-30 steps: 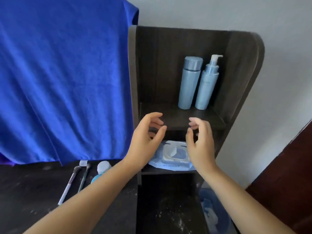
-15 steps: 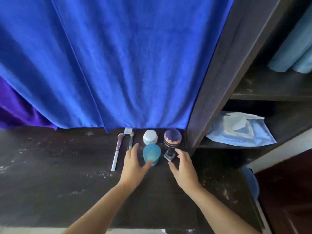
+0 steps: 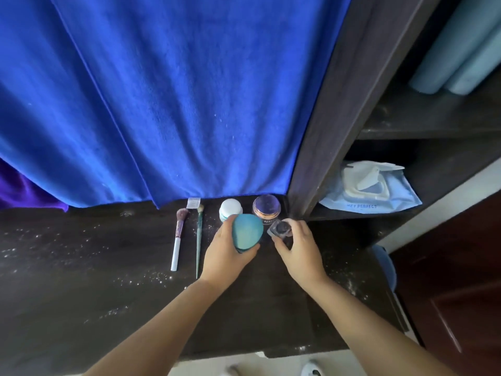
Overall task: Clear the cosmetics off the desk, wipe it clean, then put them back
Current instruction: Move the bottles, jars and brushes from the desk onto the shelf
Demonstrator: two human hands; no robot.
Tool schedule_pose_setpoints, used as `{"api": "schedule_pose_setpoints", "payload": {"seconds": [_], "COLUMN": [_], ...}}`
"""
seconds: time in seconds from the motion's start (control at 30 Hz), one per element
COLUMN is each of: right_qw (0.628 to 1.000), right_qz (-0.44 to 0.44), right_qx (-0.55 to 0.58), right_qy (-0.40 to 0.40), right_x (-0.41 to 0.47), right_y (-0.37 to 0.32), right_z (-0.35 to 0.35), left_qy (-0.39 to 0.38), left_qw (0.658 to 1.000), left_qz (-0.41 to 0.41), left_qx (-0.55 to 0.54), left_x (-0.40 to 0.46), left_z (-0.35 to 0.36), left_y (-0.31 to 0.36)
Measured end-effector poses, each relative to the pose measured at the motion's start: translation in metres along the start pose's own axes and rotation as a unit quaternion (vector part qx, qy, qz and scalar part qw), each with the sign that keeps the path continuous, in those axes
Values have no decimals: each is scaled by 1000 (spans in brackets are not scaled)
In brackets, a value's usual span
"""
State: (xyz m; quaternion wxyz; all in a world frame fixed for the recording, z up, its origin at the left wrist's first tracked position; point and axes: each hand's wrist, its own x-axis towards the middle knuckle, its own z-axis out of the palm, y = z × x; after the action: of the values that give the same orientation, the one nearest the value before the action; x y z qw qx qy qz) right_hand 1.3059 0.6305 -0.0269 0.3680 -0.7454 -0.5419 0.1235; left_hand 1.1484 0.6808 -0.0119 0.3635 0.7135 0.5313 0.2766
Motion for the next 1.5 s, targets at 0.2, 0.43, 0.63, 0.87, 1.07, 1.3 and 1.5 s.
{"api": "schedule_pose_setpoints", "payload": {"seconds": [0.2, 0.43, 0.63, 0.87, 1.07, 1.3, 1.5], "right_qw": [987, 962, 984, 993, 990, 979, 947], "right_qz": [-66, -87, -63, -51, -70, -84, -243], "right_qx": [56, 96, 30, 2, -25, -15, 32], "right_qy": [137, 239, 165, 106, 117, 184, 207], "right_x": [9, 60, 127, 160, 170, 162, 101], "right_y": [-19, -7, 13, 30, 35, 33, 20], "right_z": [-122, -274, -307, -305, -298, -294, -254], "left_qy": [16, 17, 141, 168, 178, 180, 217], "left_qw": [978, 920, 947, 977, 979, 976, 921], "left_qz": [208, 365, 247, 115, 88, 116, 322], "left_qx": [-29, -140, -147, -67, -32, -43, -39], "left_x": [-6, -6, 72, 119, 121, 109, 28], "left_z": [-13, 21, 55, 74, 79, 75, 51], "left_y": [117, 275, 332, 329, 332, 329, 273]}}
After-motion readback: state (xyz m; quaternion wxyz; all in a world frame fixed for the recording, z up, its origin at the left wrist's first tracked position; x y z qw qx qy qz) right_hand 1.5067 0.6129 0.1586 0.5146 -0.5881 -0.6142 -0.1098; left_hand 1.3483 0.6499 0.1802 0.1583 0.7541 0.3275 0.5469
